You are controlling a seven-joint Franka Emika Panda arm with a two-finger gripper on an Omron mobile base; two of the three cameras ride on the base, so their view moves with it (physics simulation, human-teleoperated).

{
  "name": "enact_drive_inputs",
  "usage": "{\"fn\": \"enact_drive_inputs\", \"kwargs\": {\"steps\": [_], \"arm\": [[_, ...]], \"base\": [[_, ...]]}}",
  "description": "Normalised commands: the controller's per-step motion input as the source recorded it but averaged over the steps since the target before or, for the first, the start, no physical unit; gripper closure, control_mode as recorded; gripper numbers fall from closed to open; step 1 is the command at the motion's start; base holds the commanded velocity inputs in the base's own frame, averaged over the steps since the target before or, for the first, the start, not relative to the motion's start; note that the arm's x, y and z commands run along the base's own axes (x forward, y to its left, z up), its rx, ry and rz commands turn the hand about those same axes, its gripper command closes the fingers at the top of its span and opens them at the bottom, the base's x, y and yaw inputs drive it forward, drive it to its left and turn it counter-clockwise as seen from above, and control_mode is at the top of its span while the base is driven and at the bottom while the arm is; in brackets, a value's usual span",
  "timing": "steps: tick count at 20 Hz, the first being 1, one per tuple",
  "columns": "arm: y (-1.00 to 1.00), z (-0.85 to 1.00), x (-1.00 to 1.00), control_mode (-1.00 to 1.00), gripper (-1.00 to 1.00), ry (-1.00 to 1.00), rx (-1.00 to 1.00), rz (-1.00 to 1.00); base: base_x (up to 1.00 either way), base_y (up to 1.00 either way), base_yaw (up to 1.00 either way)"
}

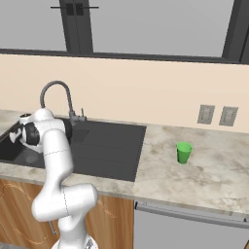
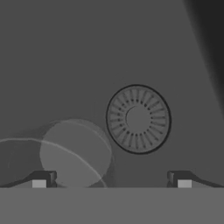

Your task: Move any existing items from the left basin to the right basin for drying. Then move the cup from the counter to the left basin of the sink for washing.

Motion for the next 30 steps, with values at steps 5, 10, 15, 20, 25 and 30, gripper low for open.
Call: {"fn": "enact_drive_inputs", "kwargs": {"steps": [5,10,15,20,25,30], "arm": [[0.07,-0.15,0.19,-1.0,-1.0,0.0,-0.03,0.0],[0.09,-0.15,0.22,-1.0,-1.0,0.0,-0.03,0.0],[0.24,-0.21,0.03,-1.0,1.0,0.0,-0.04,-0.01],[0.14,-0.14,-0.03,-1.0,1.0,0.0,0.0,0.0],[0.01,-0.03,-0.08,-1.0,1.0,-0.06,0.0,-0.02],[0.0,0.04,-0.09,-1.0,1.0,-0.03,0.0,-0.06]], "base": [[0.0,0.0,0.0],[0.0,0.0,0.0],[0.0,0.0,0.0],[0.0,0.0,0.0],[0.0,0.0,0.0],[0.0,0.0,0.0]]}}
